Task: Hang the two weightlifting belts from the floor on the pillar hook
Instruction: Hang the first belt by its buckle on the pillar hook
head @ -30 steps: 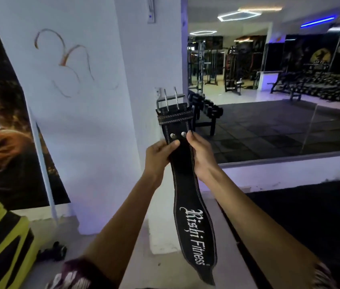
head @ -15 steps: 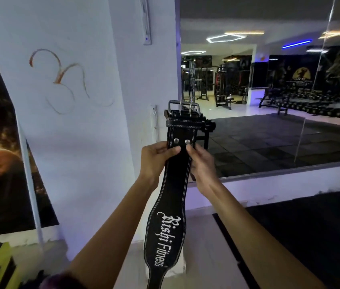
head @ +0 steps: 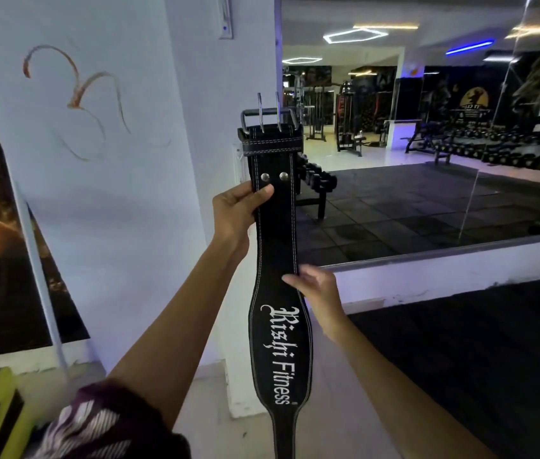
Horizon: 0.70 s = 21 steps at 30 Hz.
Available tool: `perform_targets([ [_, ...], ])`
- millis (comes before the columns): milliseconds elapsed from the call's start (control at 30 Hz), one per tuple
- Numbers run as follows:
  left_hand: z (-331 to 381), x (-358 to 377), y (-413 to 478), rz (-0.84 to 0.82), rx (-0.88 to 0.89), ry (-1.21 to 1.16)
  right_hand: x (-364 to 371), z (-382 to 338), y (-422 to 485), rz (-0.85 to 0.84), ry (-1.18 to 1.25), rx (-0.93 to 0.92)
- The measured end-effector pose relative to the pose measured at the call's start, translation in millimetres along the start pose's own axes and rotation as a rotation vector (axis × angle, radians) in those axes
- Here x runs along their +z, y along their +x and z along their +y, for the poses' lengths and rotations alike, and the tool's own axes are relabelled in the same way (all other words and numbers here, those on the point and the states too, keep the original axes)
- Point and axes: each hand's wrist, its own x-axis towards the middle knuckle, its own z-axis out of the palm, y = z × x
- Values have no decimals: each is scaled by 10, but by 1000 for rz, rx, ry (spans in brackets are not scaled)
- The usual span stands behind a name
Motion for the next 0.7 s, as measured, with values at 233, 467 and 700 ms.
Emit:
perform_targets([
  [233,-191,84,-1,43,-117,-80,-182,72,-286,-104,-100,104],
  [467,-528,198,-204,-64,-112,-16,-122,-209,60,239,323,116],
  [700,-1444,-230,-1015,-198,-393,256,-186,-202,157,327,289,132],
])
